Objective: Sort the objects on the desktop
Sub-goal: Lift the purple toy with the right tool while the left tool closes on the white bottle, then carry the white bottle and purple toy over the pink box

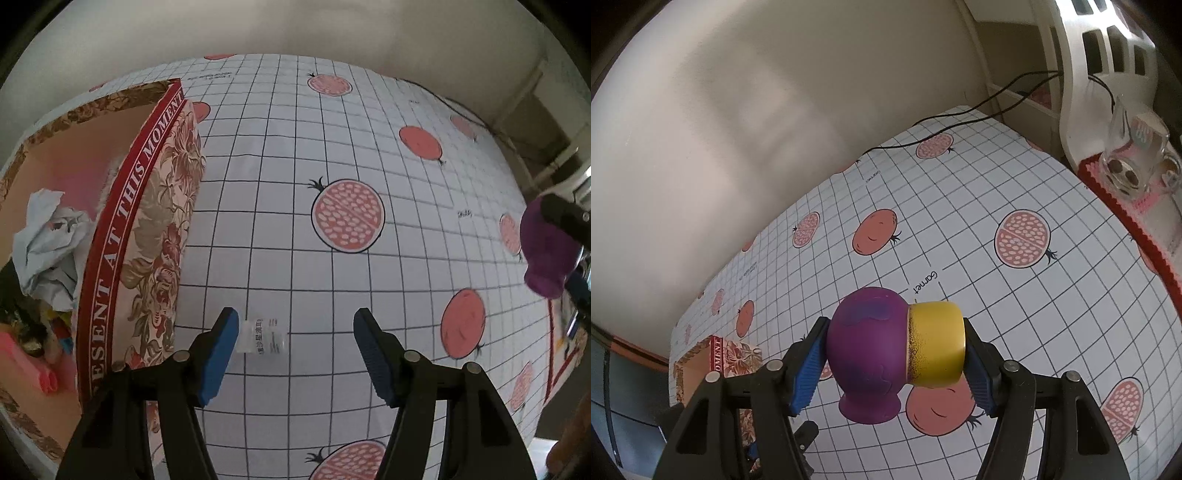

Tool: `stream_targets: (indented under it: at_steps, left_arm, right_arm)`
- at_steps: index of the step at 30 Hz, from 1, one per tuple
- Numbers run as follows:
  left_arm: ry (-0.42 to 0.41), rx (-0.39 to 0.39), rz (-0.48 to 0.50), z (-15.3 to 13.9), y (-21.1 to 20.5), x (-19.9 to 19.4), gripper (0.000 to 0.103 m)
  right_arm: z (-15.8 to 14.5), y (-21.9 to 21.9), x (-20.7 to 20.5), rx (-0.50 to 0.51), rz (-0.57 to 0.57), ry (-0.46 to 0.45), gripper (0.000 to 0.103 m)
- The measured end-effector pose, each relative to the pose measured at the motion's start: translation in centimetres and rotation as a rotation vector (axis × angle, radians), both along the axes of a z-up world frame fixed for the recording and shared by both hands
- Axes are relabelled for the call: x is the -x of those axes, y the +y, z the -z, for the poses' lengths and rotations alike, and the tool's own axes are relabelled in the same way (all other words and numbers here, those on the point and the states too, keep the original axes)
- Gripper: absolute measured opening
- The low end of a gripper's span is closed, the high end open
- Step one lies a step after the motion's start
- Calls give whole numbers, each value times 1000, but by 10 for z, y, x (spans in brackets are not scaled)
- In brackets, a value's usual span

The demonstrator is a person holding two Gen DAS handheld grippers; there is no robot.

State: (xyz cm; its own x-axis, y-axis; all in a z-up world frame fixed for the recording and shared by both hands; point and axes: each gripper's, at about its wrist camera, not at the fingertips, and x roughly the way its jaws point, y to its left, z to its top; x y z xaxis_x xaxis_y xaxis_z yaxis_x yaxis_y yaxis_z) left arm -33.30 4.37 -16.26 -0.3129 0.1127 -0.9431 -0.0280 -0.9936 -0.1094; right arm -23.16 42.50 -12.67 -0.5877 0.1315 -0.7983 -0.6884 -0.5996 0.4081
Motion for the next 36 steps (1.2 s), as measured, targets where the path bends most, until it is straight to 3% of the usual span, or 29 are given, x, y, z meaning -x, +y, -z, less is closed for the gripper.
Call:
stream_targets:
  at_steps: [11, 16, 21, 24, 26, 30, 36]
  left_arm:
    - [-28, 85, 56, 6, 3, -2, 62]
    - [-26, 243, 136, 15, 20, -4, 62]
    - [-27, 293, 166, 19, 24, -5, 59]
    - [-33, 283, 152, 19, 19, -3, 47]
    - [-48, 217, 127, 19, 11, -1, 40]
    - [-47, 213, 131, 19, 11, 1, 22]
    - [-44, 181, 120, 19, 7, 5, 22]
  right_arm:
    - [6, 3, -2, 48, -1, 12, 70]
    - [5, 0, 0, 51, -9, 15, 70]
    - [5, -1, 0, 53, -9, 11, 70]
    - [5, -3, 1, 50, -14, 8, 70]
    - [5, -4, 3, 47, -19, 6, 70]
    - [5, -9, 6, 40, -33, 2, 70]
    - [5, -13, 8, 31, -36, -6, 70]
